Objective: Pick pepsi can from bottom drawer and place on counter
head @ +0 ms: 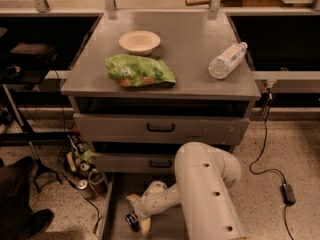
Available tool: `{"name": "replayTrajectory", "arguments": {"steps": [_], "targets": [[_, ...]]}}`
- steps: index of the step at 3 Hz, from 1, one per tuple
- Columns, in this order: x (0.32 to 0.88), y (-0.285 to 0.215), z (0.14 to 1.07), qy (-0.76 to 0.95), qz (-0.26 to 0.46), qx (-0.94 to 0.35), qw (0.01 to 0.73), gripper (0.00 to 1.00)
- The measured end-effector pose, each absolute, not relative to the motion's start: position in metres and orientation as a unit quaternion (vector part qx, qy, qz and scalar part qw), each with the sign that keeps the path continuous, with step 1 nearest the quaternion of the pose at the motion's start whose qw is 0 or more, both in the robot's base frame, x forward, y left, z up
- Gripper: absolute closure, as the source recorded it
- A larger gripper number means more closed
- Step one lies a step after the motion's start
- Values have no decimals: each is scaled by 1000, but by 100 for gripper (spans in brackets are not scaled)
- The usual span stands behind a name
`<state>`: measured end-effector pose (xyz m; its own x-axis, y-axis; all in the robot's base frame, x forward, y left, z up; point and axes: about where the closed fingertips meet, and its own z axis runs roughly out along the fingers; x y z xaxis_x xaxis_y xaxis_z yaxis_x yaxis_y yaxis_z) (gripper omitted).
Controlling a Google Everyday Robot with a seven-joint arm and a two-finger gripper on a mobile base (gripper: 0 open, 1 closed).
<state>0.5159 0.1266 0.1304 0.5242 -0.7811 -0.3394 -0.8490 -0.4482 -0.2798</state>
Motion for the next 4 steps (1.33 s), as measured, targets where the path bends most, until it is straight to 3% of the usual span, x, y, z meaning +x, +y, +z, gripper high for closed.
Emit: {"name": "replayTrajectory", "arguments": {"steps": [1, 4], "targets": [[512, 117, 116, 496, 84, -838, 211, 19], [514, 90, 155, 504, 64, -827, 240, 88]]}}
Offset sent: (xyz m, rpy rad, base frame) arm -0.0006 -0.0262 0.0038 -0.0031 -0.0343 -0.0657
